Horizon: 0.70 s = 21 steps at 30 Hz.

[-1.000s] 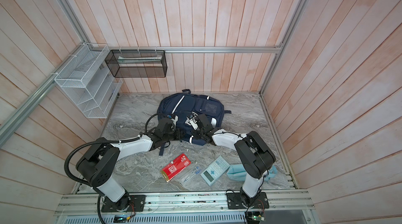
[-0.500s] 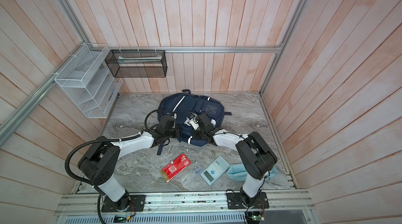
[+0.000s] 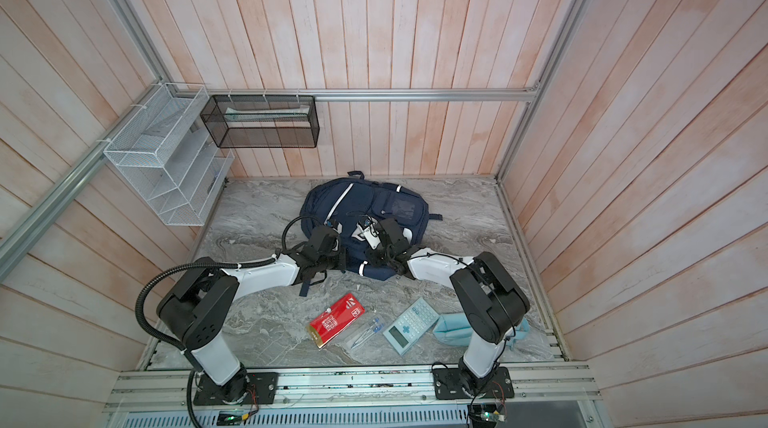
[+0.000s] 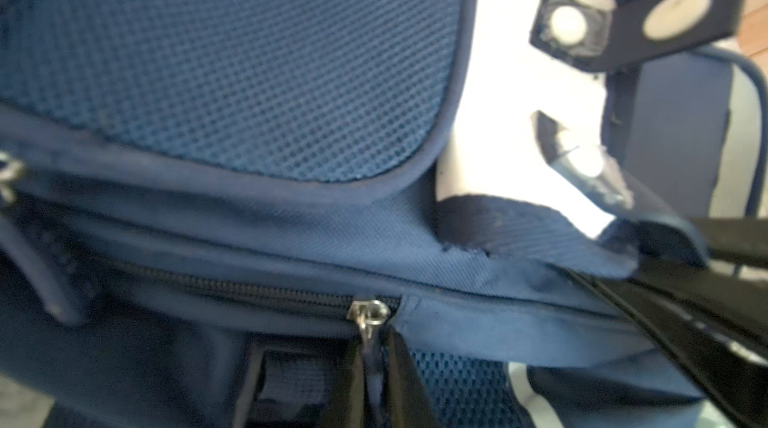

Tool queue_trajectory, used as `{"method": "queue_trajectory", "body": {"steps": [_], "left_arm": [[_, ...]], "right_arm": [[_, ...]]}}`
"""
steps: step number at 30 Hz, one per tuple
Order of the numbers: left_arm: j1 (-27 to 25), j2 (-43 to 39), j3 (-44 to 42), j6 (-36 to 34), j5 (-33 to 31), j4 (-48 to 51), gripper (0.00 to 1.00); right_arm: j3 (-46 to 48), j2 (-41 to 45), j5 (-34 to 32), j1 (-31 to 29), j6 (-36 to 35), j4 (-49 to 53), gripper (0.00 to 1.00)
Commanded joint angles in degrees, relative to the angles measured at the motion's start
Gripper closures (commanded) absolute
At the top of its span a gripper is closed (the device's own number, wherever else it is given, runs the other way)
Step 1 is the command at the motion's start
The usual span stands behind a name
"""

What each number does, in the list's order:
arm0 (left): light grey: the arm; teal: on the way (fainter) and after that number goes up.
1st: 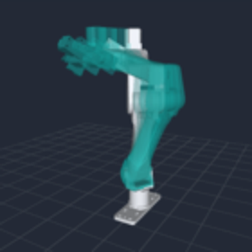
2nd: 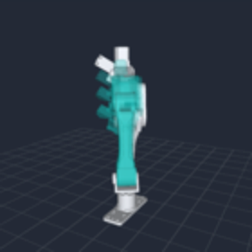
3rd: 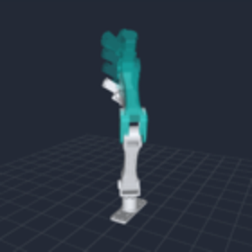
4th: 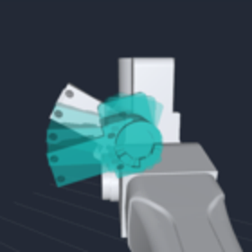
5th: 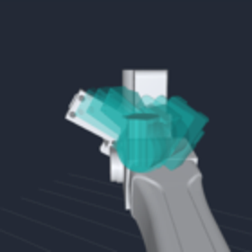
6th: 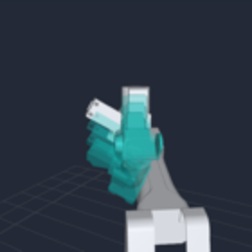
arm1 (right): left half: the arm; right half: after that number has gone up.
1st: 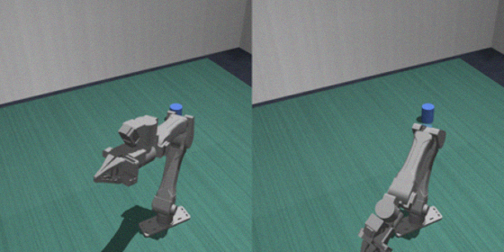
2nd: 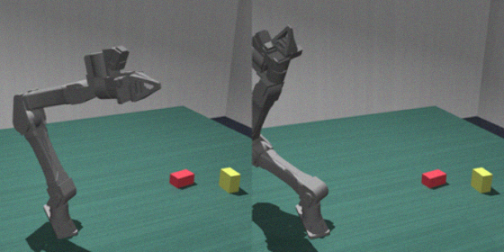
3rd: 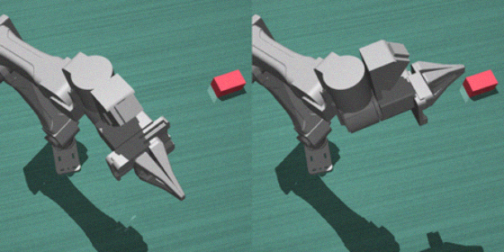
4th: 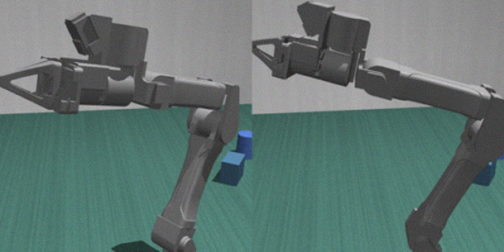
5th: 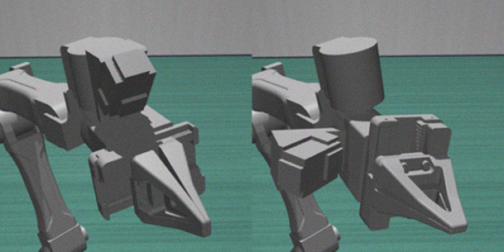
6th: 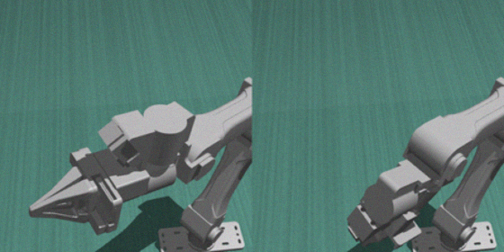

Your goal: Pack the student bag

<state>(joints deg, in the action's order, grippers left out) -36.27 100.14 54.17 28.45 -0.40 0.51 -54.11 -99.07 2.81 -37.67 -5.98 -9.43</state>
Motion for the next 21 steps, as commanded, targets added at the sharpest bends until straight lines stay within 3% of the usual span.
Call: {"method": "queue_trajectory", "body": {"steps": [1,11,17,21], "left_arm": [[0.85,0.29,0.58,-0.66,-0.79,2.93,1.00],[8.72,-5.01,-0.56,-3.12,-2.76,7.04,1.00],[12.63,-9.08,-0.99,-4.87,-1.80,8.12,1.00],[11.92,-11.07,-2.71,-3.62,4.29,6.55,1.00]], "right_arm": [[1.69,2.33,0.98,0.02,1.10,0.66,1.00],[7.33,6.81,0.56,1.93,2.26,-0.09,1.00],[8.77,9.36,-1.40,7.22,3.50,-0.19,1.00],[8.44,10.98,-3.92,10.31,5.12,0.90,1.00]]}}
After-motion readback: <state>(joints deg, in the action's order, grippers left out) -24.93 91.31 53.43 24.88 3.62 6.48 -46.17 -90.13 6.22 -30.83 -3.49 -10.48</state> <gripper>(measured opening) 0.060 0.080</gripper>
